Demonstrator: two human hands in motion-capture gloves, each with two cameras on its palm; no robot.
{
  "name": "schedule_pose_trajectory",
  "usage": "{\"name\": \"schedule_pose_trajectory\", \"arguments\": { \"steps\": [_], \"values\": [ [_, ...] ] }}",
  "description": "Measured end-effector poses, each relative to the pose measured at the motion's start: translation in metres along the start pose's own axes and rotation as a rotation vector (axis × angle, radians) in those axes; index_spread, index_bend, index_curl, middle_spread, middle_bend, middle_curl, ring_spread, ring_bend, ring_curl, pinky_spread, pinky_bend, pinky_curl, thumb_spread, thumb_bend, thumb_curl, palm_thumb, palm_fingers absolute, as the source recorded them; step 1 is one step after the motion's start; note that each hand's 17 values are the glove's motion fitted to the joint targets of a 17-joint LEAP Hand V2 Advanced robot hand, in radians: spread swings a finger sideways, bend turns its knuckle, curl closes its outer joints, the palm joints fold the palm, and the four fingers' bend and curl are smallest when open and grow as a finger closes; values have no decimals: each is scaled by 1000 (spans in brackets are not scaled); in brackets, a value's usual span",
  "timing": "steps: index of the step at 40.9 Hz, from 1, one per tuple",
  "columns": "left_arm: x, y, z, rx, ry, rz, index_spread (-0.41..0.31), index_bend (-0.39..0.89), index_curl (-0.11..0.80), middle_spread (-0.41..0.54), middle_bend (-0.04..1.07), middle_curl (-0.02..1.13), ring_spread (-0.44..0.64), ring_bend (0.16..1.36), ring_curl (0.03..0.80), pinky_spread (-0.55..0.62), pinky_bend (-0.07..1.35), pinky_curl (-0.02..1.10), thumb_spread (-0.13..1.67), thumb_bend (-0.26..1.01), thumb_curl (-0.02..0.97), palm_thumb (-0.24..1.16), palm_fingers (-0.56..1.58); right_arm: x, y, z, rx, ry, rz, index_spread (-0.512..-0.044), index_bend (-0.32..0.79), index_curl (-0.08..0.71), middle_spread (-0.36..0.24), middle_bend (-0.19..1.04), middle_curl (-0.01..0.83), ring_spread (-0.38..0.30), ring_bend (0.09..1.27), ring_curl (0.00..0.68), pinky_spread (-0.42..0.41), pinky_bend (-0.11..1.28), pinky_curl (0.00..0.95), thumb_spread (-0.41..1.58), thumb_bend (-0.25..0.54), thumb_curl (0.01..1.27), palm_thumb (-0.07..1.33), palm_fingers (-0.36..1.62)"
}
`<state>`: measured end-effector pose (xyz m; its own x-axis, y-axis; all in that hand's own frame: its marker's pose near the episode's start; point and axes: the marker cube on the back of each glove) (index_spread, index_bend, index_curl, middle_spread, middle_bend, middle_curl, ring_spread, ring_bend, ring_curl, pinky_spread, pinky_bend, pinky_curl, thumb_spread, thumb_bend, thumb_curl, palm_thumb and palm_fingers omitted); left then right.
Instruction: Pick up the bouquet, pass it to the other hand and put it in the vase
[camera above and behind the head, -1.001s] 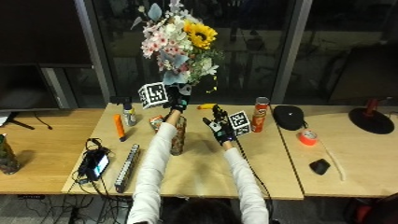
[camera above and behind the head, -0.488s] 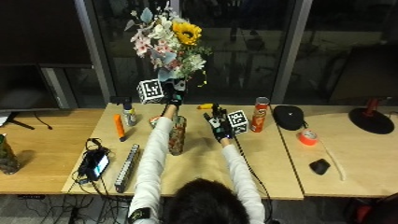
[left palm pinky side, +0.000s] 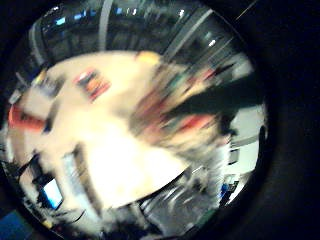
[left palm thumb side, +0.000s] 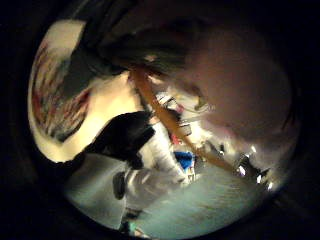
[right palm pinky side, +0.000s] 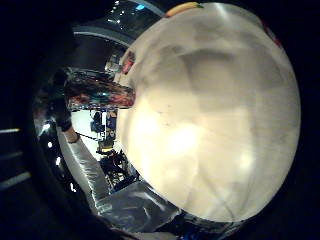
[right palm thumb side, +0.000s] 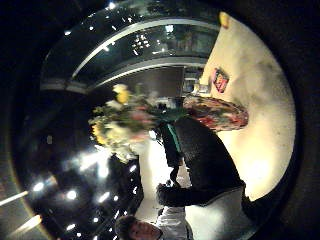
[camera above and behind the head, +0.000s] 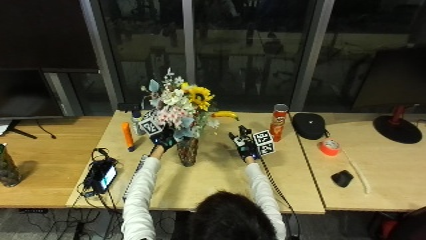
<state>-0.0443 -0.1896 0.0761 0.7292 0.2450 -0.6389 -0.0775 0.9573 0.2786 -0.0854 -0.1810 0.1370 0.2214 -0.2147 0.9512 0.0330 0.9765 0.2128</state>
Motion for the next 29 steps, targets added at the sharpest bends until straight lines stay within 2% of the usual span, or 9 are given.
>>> {"name": "schedule_pose_trajectory", "arguments": {
  "steps": [1, 3, 7, 10, 16, 23, 29],
  "values": [
    [-16, 10, 7, -60, -40, -30, 17, 39, 491, 70, 391, 566, 53, 655, 503, 58, 543, 516, 790, -111, 507, 429, -422, 7, 1, -2, 0, 0, 28, -424, 161, 214, -94, 182, 324, -15, 362, 281, 194, 415, 329, 1122, -22, 360, 448, -23],
    [-22, 33, 11, -113, -46, -64, 74, 23, 435, 166, 277, 474, 154, 598, 417, 156, 483, 441, 793, -92, 488, 394, -392, 15, 4, -5, -5, -4, 46, -422, 158, 216, -92, 181, 322, -14, 358, 280, 196, 410, 328, 1122, -20, 359, 452, -21],
    [7, 85, 2, -147, 156, -69, 149, 36, 355, 311, 150, 344, 305, 524, 315, 304, 398, 348, 795, -68, 456, 343, -347, 34, 8, -13, 13, 12, 70, -420, 155, 221, -87, 181, 319, -13, 355, 279, 198, 400, 328, 1124, -20, 357, 456, -19],
    [3, 91, 1, -147, 208, -90, 181, 41, 315, 380, 139, 302, 383, 499, 289, 380, 365, 321, 794, -55, 440, 331, -324, 48, 10, -20, 42, 40, 111, -419, 153, 223, -82, 180, 317, -12, 353, 278, 199, 396, 328, 1125, -20, 355, 460, -17],
    [-1, 89, 1, -121, 127, -94, 213, 78, 267, 460, 134, 263, 479, 463, 263, 478, 318, 294, 791, -46, 414, 316, -283, 65, 13, -43, 99, 89, 91, -410, 167, 236, -73, 181, 312, -4, 347, 278, 200, 382, 329, 1134, -19, 352, 468, -4],
    [2, 92, 1, -80, 101, -109, 224, 83, 224, 495, 134, 232, 540, 443, 248, 529, 285, 280, 788, -40, 394, 315, -257, 73, 21, -57, 119, 101, 165, -406, 163, 245, -67, 185, 310, 1, 341, 277, 206, 380, 330, 1141, -16, 352, 487, 15],
    [-5, 90, 4, -50, 88, -135, 225, 92, 199, 505, 141, 212, 564, 434, 242, 544, 261, 276, 793, -41, 381, 311, -226, 76, 25, -59, 89, 72, 143, -404, 160, 251, -66, 183, 308, 3, 340, 279, 212, 379, 332, 1144, -20, 349, 491, 26]
  ]
}}
